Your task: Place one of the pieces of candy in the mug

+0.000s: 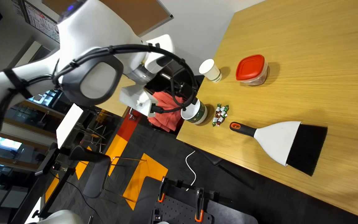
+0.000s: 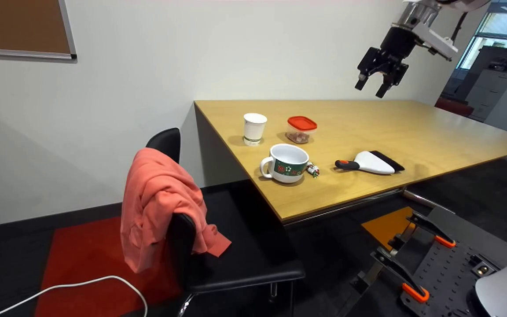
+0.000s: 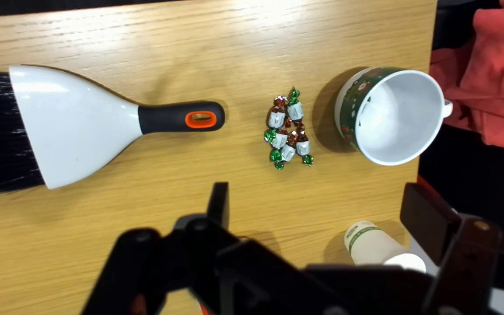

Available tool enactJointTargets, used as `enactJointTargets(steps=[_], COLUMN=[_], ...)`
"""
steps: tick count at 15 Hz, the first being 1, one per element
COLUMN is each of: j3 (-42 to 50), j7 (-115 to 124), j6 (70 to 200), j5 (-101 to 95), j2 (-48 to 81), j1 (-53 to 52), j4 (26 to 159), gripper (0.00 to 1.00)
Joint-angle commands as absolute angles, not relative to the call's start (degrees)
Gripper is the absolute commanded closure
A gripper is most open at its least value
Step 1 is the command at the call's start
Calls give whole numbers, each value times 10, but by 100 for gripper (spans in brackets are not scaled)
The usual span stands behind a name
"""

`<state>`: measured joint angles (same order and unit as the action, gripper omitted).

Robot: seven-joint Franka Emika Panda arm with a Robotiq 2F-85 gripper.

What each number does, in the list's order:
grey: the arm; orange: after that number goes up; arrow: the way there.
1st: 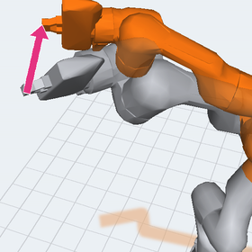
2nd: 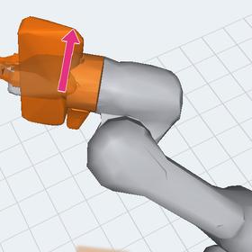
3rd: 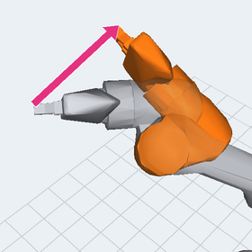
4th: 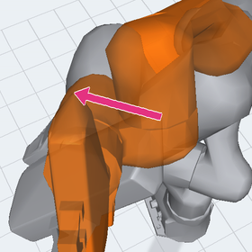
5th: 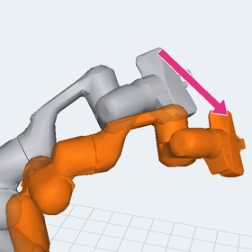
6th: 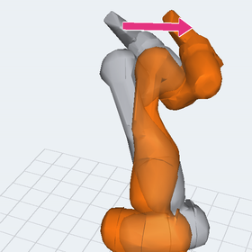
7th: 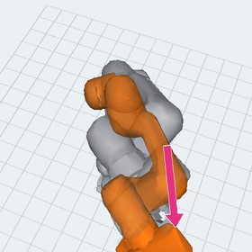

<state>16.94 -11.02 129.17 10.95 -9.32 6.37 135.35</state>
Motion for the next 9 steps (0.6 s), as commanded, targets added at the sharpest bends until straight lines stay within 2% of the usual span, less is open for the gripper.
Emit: enactJointTargets(steps=[1, 7, 9], j3=[147, 112, 105], j7=[-94, -47, -55], j6=[1373, 1483, 1476], j5=[128, 126, 120], j2=[-18, 110, 97], j1=[72, 74, 82], j4=[1360, 1349, 1361], gripper=[0, 0, 0])
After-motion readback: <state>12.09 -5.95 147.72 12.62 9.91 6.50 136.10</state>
